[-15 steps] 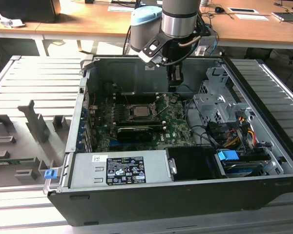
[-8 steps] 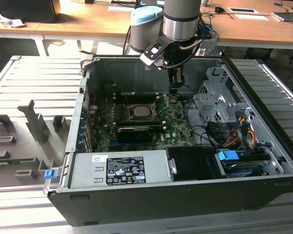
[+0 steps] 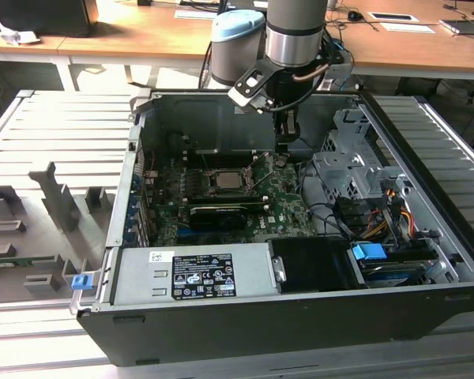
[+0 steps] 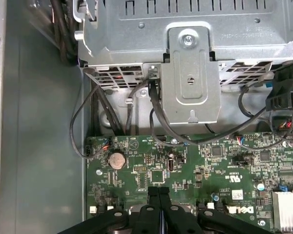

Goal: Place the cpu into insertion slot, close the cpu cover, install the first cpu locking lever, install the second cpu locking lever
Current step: 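Close the cpu cover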

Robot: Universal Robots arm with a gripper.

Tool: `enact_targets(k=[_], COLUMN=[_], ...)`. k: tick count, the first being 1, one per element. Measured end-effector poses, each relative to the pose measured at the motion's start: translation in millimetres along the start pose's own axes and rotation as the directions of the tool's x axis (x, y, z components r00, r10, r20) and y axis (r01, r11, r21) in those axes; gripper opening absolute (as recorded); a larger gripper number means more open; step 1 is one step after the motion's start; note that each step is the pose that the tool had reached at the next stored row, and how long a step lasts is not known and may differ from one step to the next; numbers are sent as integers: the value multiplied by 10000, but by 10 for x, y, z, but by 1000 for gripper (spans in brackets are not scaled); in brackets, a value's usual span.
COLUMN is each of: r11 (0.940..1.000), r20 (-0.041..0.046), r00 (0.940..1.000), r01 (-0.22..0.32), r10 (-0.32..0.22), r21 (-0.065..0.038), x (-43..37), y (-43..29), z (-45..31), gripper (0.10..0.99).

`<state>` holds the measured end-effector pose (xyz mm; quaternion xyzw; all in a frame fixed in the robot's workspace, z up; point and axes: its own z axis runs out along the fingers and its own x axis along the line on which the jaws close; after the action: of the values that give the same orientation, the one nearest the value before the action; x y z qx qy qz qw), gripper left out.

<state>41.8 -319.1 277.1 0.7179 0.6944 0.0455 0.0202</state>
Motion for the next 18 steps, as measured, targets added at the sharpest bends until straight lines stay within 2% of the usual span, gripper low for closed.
enact_targets(k=[5,9,12,14,18], r11=[10000,10000,10000,10000,10000], r20=[0,0,0,0,1], r00=[10000,10000,10000,10000,10000], r01=[1,1,1,0,12], r10=[-1,-1,-1,0,-12], r21=[0,0,0,-1,0], x=[1,-34,-46,-51,-53], y=[36,25,24,21,15], z=[17,158,208,234,236], gripper=[106,106,106,106,106])
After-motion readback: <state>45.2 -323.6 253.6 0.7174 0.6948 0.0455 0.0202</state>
